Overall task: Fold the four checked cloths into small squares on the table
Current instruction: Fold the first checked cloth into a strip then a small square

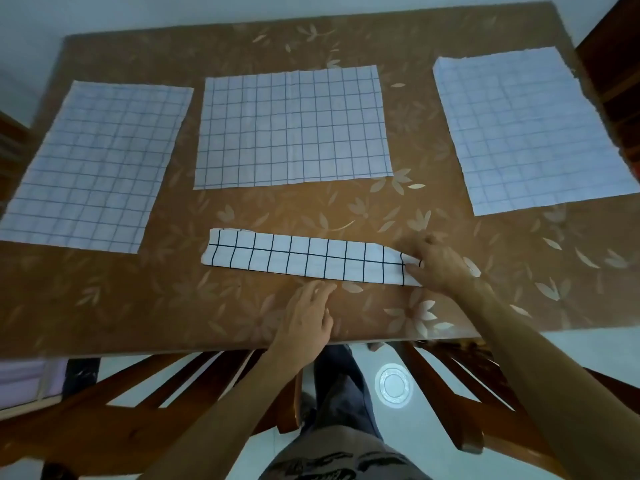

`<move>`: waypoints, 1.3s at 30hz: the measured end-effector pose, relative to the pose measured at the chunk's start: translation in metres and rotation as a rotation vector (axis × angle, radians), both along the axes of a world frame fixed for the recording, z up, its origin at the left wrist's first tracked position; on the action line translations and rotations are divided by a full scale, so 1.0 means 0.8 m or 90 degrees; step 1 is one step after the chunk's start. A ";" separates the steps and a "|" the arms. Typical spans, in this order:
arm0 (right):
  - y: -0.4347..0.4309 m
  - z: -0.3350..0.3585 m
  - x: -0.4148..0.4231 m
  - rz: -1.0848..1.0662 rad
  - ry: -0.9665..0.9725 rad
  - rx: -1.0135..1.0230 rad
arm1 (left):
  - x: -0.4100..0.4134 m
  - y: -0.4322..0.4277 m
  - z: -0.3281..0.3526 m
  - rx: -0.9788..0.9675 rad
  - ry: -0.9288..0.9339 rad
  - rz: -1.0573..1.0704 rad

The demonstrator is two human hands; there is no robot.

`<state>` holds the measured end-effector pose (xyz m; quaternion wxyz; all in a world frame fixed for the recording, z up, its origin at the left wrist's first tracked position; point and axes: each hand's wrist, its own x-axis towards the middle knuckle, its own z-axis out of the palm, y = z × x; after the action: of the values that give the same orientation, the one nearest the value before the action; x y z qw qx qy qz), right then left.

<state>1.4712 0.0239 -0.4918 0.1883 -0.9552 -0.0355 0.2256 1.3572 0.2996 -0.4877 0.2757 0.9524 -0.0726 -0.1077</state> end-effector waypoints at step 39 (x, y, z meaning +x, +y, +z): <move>0.201 0.012 -0.091 0.016 0.268 0.211 | -0.045 0.102 -0.009 -0.205 0.245 0.264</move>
<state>1.3980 0.1846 -0.4819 0.3427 -0.8427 -0.0442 0.4129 1.3215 0.3815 -0.4950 0.4476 0.8533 0.1600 -0.2143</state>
